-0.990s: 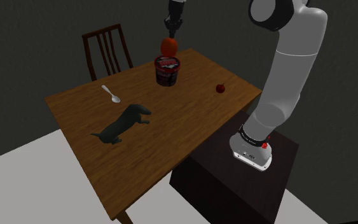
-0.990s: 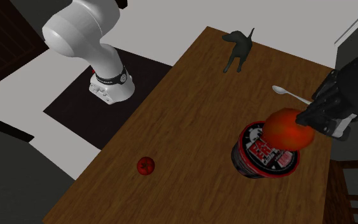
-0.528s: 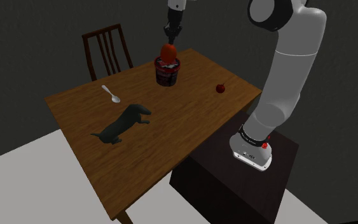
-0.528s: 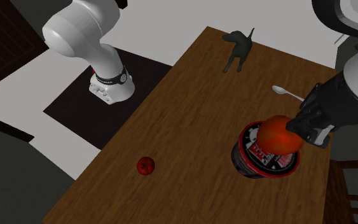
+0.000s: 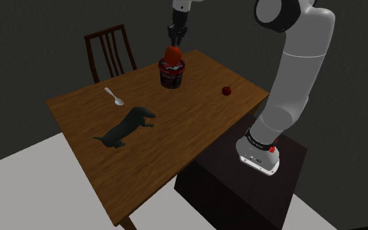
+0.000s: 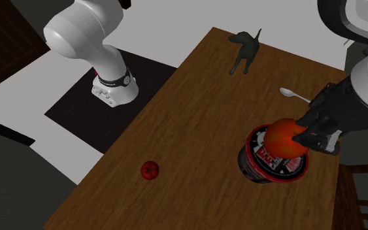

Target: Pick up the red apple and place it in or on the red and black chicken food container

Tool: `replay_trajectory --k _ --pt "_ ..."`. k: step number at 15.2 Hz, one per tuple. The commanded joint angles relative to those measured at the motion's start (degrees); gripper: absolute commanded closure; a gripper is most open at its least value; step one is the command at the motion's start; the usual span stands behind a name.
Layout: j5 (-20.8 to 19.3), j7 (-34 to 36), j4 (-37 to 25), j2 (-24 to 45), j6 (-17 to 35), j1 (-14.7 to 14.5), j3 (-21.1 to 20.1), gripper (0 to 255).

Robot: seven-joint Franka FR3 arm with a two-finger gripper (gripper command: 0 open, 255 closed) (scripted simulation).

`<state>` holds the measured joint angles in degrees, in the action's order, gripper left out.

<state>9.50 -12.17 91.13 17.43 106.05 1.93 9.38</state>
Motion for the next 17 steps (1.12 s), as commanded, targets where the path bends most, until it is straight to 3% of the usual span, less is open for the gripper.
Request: replay_trajectory --k 1,5,9,17 --pt "0.0 0.0 0.0 0.1 0.0 0.0 0.0 0" --pt "0.0 0.0 0.2 0.0 0.0 0.0 0.0 0" --pt "-0.2 0.3 -6.9 -0.1 -7.2 0.6 0.3 0" --pt "-0.2 0.3 -6.9 -0.1 -7.2 0.6 0.3 0"
